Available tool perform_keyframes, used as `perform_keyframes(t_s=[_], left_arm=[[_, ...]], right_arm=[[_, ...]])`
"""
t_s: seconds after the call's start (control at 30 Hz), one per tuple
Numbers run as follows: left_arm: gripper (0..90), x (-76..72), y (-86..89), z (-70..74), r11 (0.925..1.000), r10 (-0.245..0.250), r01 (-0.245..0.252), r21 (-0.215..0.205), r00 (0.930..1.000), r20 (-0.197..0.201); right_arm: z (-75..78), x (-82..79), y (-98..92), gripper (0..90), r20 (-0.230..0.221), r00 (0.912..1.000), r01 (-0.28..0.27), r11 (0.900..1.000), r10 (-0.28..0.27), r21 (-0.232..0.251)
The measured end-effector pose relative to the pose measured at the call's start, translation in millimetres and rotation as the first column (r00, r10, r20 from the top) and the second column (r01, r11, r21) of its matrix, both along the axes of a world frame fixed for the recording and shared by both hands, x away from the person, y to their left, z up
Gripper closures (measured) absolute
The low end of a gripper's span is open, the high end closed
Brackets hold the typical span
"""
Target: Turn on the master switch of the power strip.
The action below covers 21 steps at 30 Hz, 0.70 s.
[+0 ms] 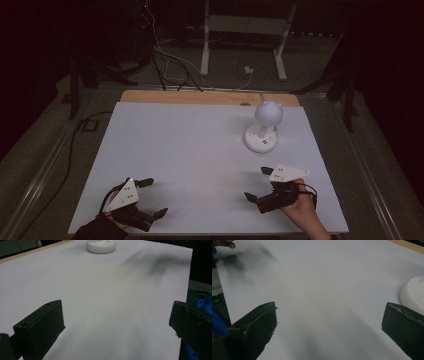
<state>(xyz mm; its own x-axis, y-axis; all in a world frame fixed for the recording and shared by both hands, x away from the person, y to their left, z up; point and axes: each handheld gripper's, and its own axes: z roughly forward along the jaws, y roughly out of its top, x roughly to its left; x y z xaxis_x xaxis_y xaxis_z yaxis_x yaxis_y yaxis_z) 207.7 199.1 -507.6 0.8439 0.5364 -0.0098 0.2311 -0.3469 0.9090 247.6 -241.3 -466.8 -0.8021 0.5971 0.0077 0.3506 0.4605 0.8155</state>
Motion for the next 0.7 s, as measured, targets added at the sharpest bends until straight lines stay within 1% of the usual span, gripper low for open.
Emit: perform_keyframes(t_s=[0.27, 0.3, 0.4, 0.7], left_arm=[[0.2, 0.0, 0.1, -0.1, 1.0, 0.0, 0.0, 0.0, 1.0, 0.0], [0.2, 0.1, 0.2, 0.0, 1.0, 0.0, 0.0, 0.0, 1.0, 0.0], [0.2, -0.1, 0.2, 0.1, 1.0, 0.0, 0.0, -0.001, 1.0, 0.001], [0.2, 0.2, 0.2, 0.0, 1.0, 0.001, -0.001, 0.001, 1.0, -0.002]], right_arm=[[5.2, 5.2, 0.6, 0.0, 0.002, 1.0, 0.0, 1.0, 0.0, 0.005], [6.8, 6.1, 1.1, 0.0, 0.012, 0.9999, 0.002, 1.0, -0.002, -0.001], [9.9, 8.5, 0.4, 0.0, 0.016, 0.9999, 0.003, 1.0, -0.003, 0.013], [14.3, 15.4, -0.6, 0.0, 0.021, 0.9997, 0.013, 0.999, -0.013, 0.029]])
